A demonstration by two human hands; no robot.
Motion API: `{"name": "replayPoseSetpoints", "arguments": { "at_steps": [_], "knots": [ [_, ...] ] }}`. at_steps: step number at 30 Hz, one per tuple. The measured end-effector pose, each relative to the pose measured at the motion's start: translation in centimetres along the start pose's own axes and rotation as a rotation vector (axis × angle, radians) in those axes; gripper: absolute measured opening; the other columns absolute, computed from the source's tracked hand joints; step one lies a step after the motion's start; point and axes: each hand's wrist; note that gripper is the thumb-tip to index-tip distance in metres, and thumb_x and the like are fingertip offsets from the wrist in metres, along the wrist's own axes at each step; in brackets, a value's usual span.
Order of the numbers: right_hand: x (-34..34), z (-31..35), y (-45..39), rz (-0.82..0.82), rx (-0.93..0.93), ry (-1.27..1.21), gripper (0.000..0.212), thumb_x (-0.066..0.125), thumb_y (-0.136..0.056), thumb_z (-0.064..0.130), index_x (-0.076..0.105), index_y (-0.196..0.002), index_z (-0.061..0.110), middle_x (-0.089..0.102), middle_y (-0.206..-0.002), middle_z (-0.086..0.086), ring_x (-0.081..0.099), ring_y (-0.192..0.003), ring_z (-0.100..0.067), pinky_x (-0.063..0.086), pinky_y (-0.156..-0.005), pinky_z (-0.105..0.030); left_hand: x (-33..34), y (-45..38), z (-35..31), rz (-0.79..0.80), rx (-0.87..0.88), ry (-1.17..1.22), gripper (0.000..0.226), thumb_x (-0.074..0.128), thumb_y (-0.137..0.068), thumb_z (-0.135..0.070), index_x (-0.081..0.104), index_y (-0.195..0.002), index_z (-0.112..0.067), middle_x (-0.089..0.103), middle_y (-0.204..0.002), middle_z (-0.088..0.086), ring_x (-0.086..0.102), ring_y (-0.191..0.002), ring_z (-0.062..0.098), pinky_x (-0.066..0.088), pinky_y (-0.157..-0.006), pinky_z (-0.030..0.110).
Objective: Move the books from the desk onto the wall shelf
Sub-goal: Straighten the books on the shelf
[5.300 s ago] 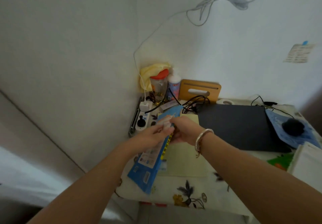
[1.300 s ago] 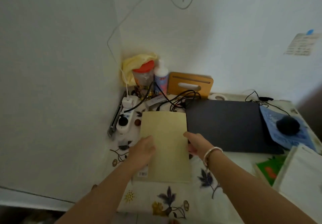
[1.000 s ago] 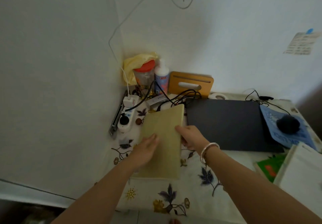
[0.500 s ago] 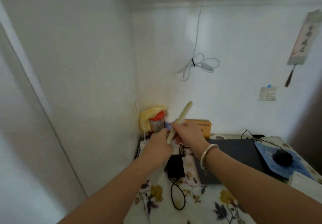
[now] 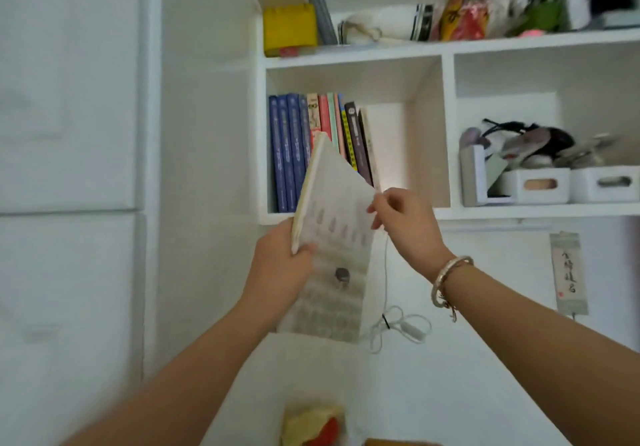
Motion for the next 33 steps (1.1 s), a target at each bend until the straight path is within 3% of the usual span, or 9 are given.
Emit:
{"name": "replayPoseSetpoints", "arguments": {
  "at_steps": [4, 8, 11, 15, 20, 24, 26, 31, 33],
  "knots": [
    [-1.0, -0.2, -6.6, -0.028, -0.047, 0.101, 0.021, 0.056, -0.088, 0.031, 0.055, -0.098, 0.013, 0.06, -0.087, 0.001, 0.057, -0.076, -0.017, 0.045, -0.062, -0.029, -0.7, -4.6, -2.7, -0.181, -0.003, 0.134, 0.022, 0.057, -0.088, -0.006, 0.067, -0.104, -0.018, 0.071, -0.095, 0.001, 0.068, -0.085, 0.02, 0.057, -0.075, 0.035],
    [-0.4, -2.2, -11.7, 0.048, -0.013, 0.357, 0.056, 0.064, -0.082, 0.046, 0.043, -0.121, 0.011, 0.052, -0.123, -0.012, 0.054, -0.108, -0.031, 0.048, -0.092, -0.044, -0.3, -8.8, -3.9, -0.285, -0.03, 0.205, 0.021, 0.058, -0.088, -0.011, 0.065, -0.107, -0.016, 0.071, -0.098, 0.005, 0.069, -0.088, 0.026, 0.057, -0.081, 0.046],
    [0.8, -3.3, -14.4, 0.101, 0.03, 0.382, 0.074, 0.069, -0.08, 0.046, 0.033, -0.132, 0.007, 0.042, -0.133, -0.015, 0.047, -0.119, -0.035, 0.043, -0.098, -0.044, 0.5, -11.3, -4.7, -0.331, -0.014, 0.234, 0.021, 0.057, -0.089, -0.009, 0.064, -0.108, -0.017, 0.07, -0.097, 0.002, 0.069, -0.089, 0.024, 0.057, -0.08, 0.042],
    [3.0, -5.3, -16.8, 0.218, 0.071, 0.221, 0.086, 0.073, -0.077, 0.042, 0.022, -0.137, 0.008, 0.042, -0.132, -0.017, 0.051, -0.117, -0.035, 0.045, -0.098, -0.045, 1.5, -13.4, -5.3, -0.337, 0.034, 0.218, 0.021, 0.057, -0.089, -0.008, 0.066, -0.106, -0.016, 0.072, -0.095, 0.003, 0.07, -0.086, 0.023, 0.058, -0.081, 0.044],
    [3.0, -7.2, -17.6, 0.274, 0.141, 0.055, 0.079, 0.068, -0.082, 0.042, 0.021, -0.135, 0.007, 0.054, -0.111, -0.009, 0.058, -0.098, -0.028, 0.049, -0.08, -0.037, 2.8, -13.9, -6.0, -0.319, 0.044, 0.19, 0.017, 0.06, -0.088, -0.009, 0.065, -0.1, -0.021, 0.072, -0.094, 0.001, 0.071, -0.087, 0.022, 0.058, -0.079, 0.044],
    [2.8, -8.0, -17.5, 0.142, 0.095, 0.094, 0.046, 0.06, -0.087, 0.032, 0.033, -0.116, 0.007, 0.059, -0.107, -0.011, 0.057, -0.077, -0.021, 0.046, -0.055, -0.028, 4.2, -13.9, -7.0, -0.298, 0.08, 0.151, 0.021, 0.056, -0.091, -0.01, 0.061, -0.11, -0.019, 0.069, -0.1, -0.001, 0.069, -0.088, 0.019, 0.058, -0.076, 0.039],
    [2.1, -8.5, -17.6, 0.109, 0.095, 0.078, 0.044, 0.058, -0.089, 0.028, 0.033, -0.118, 0.006, 0.059, -0.114, -0.014, 0.055, -0.079, -0.022, 0.041, -0.049, -0.023, 4.9, -14.2, -7.4, -0.292, 0.092, 0.14, 0.022, 0.053, -0.092, -0.009, 0.059, -0.11, -0.021, 0.067, -0.102, -0.002, 0.067, -0.09, 0.018, 0.058, -0.076, 0.037],
    [0.1, -9.6, -18.3, 0.209, 0.148, 0.006, 0.045, 0.055, -0.093, 0.028, 0.034, -0.128, 0.008, 0.058, -0.12, -0.014, 0.062, -0.095, -0.029, 0.057, -0.071, -0.04, 7.5, -15.6, -7.6, -0.286, 0.09, 0.171, 0.025, 0.049, -0.092, -0.005, 0.053, -0.087, -0.029, 0.06, -0.088, -0.009, 0.062, -0.08, 0.012, 0.052, -0.057, 0.023],
    [-0.1, -9.6, -18.2, 0.213, 0.132, -0.007, 0.049, 0.057, -0.092, 0.031, 0.035, -0.131, 0.011, 0.061, -0.118, -0.011, 0.063, -0.1, -0.029, 0.056, -0.082, -0.045, 8.9, -16.3, -7.2, -0.305, 0.098, 0.146, 0.022, 0.048, -0.093, -0.004, 0.054, -0.095, -0.025, 0.06, -0.088, -0.009, 0.061, -0.075, 0.009, 0.049, -0.046, 0.016]
  ]
}}
Point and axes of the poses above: each hand's wrist, its own y-axis away from the middle knuckle, its own x-axis out of the palm, z = x × y
